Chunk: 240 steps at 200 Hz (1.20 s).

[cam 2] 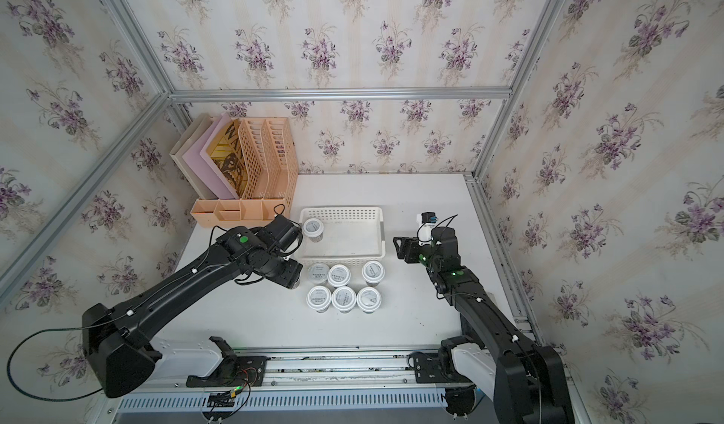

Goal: Put the yogurt in the basket
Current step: Pick up the yogurt from the center of the board, then place the yogurt in the basket.

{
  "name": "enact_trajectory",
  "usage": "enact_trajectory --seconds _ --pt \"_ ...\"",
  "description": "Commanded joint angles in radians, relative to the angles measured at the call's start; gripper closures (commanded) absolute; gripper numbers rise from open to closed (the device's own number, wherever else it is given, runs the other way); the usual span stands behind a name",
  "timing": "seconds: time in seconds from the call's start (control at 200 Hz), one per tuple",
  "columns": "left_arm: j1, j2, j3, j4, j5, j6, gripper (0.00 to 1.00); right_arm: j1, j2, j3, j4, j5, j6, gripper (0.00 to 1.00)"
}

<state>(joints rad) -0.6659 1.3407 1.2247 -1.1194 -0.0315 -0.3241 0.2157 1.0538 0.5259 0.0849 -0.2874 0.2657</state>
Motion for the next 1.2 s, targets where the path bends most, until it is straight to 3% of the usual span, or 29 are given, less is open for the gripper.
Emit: enact_trajectory --seconds 0.0,0.804,1.194 --pt "0.012 0.017 0.048 -0.037 -0.01 0.04 0.27 0.001 0.003 0.006 0.006 -0.003 0.0 0.22" --pt "0.072 0.29 0.392 -0.014 0.033 0.143 0.27 0.001 0.012 0.006 0.009 0.0 0.0 0.22" --pt "0.113 0.403 0.43 0.05 0.068 0.171 0.27 0.002 0.018 0.008 0.006 0.0 0.0 0.22"
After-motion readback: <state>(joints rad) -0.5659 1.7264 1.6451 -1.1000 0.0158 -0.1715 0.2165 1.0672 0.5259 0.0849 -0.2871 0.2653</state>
